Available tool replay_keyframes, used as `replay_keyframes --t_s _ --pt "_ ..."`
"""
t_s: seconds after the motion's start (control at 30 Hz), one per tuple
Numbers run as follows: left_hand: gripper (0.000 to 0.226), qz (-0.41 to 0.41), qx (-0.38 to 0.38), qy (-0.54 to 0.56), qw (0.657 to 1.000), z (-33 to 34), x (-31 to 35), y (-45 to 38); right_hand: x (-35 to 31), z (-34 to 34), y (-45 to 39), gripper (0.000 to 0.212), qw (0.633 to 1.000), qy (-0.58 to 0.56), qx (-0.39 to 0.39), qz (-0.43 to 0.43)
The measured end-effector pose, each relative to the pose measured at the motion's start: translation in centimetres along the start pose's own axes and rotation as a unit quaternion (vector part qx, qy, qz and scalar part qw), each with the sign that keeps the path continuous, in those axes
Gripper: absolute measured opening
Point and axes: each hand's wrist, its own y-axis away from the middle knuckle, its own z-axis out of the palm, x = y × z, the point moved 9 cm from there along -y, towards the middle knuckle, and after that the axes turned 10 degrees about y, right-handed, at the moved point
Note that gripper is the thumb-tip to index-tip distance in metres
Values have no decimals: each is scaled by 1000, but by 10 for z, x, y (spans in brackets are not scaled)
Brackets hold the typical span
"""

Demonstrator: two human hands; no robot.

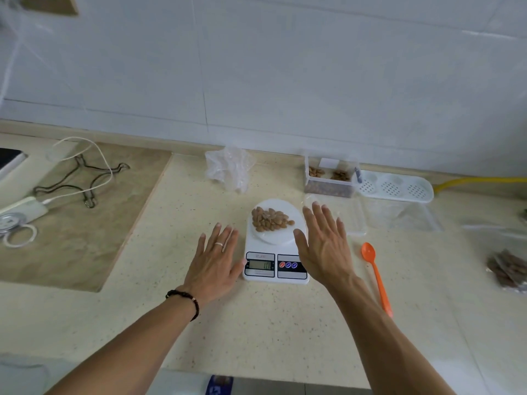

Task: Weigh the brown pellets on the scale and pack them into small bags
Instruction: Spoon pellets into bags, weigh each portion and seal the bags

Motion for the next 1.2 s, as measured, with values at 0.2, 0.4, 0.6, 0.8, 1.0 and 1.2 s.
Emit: replay_keyframes --t_s 0.2,0.4,0.6,0.8,1.0,1.2 --pt "89 12 3 -2 1000 -10 6 -14 10 2 -6 58 997 -74 4 34" --pt "85 47 -8 -14 999 -24 22 -57 66 11 -22 51 944 -259 15 205" --pt "64 89 -55 9 994 -14 49 -122 117 49 -18 39 838 -384 -11 387" --pt "63 130 -84 29 987 2 74 -170 112 90 -27 22 699 -561 -55 441" --pt "63 135 -98 107 980 -1 84 -192 96 69 -58 15 715 -582 -35 386" --pt "42 15 -90 412 907 -55 88 -210 80 8 -85 6 750 -602 -27 271"
